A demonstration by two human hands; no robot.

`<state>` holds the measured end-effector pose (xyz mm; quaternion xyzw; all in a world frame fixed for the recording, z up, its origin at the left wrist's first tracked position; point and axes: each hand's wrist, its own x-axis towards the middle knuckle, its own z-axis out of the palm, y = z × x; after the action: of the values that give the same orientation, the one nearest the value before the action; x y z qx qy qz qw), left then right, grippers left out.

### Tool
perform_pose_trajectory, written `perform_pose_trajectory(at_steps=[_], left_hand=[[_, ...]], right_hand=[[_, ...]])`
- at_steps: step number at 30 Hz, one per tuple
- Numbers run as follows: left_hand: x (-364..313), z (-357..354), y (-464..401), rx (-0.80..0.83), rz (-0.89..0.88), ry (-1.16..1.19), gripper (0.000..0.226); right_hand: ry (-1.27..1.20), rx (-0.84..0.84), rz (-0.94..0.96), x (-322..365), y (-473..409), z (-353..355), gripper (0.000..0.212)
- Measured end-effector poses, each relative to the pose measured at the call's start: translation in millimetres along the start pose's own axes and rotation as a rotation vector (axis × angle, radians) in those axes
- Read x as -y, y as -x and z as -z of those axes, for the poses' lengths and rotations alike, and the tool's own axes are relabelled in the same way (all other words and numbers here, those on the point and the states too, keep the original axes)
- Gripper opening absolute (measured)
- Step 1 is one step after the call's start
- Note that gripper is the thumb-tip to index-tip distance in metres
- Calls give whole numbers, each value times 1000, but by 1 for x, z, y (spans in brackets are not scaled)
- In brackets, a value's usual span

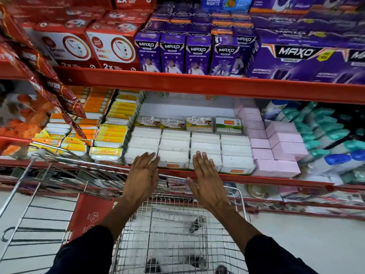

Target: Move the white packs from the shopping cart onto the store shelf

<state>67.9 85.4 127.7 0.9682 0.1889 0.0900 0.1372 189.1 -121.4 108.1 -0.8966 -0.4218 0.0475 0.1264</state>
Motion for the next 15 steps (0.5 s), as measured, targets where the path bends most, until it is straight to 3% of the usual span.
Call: perform_pose_trajectory(at_steps=[7,15], left_hand=[[-2,0,0,3,4,-19,44],[-16,18,2,21,5,-94,48]], right_hand=[[-18,-157,-154,-30,19,17,76],[5,-100,-202,-41,26,26,79]])
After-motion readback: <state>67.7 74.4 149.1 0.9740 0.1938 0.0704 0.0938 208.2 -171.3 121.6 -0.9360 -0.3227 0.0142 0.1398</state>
